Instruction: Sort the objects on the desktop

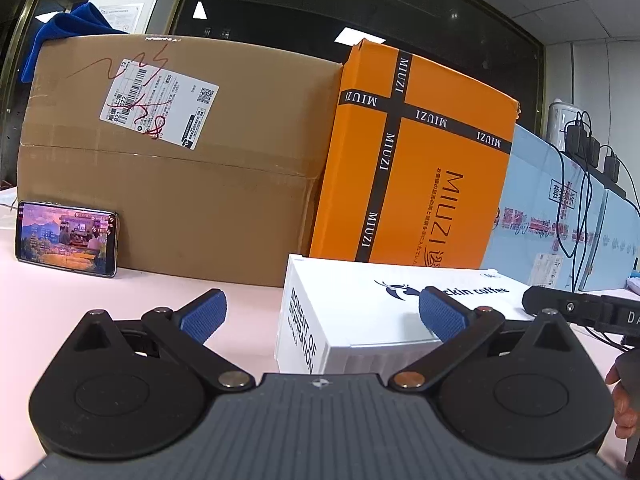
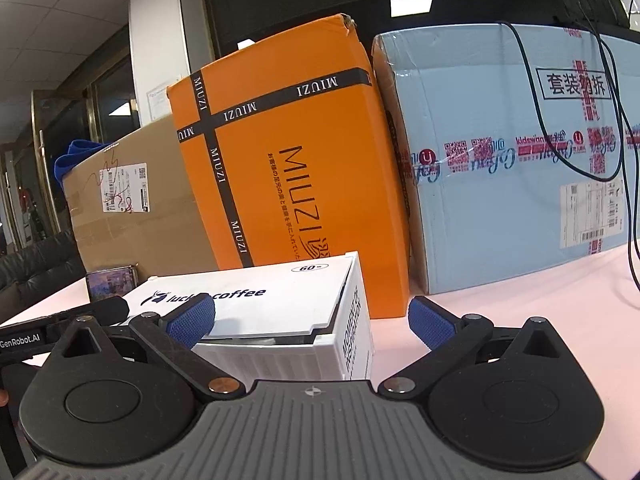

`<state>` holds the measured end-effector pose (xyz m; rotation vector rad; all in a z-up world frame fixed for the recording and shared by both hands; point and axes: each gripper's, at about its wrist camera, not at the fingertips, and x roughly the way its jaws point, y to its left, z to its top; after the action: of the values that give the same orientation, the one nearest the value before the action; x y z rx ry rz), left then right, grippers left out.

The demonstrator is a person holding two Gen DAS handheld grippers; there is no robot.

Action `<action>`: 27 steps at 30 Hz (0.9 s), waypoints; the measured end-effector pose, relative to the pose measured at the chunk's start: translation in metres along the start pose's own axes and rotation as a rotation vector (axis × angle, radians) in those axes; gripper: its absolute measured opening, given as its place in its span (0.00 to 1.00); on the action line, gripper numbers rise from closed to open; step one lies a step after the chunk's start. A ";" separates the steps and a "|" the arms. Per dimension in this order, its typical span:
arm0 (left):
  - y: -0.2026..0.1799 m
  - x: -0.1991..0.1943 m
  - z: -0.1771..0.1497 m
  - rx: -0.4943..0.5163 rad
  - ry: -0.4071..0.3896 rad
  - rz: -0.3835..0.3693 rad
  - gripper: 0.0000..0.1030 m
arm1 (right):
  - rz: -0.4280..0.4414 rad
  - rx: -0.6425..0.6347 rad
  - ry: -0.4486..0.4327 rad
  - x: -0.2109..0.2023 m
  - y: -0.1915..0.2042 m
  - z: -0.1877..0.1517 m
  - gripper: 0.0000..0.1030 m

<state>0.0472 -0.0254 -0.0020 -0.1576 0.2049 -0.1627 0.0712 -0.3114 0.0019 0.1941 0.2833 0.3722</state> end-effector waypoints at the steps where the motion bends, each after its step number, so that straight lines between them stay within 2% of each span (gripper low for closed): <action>1: 0.000 0.000 0.000 0.000 0.000 0.001 1.00 | -0.001 -0.004 -0.005 0.000 0.001 0.000 1.00; 12: -0.002 -0.002 -0.002 0.021 -0.032 0.009 1.00 | -0.019 -0.005 -0.061 -0.002 0.003 -0.007 1.00; 19: -0.009 -0.013 -0.003 0.063 -0.091 0.065 1.00 | -0.055 -0.024 -0.130 -0.010 0.007 -0.012 1.00; 27: -0.006 -0.032 -0.005 0.102 -0.109 0.137 1.00 | -0.127 -0.020 -0.194 -0.022 0.006 -0.013 1.00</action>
<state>0.0149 -0.0259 0.0006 -0.0505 0.0977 -0.0282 0.0453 -0.3124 -0.0036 0.1904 0.0999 0.2280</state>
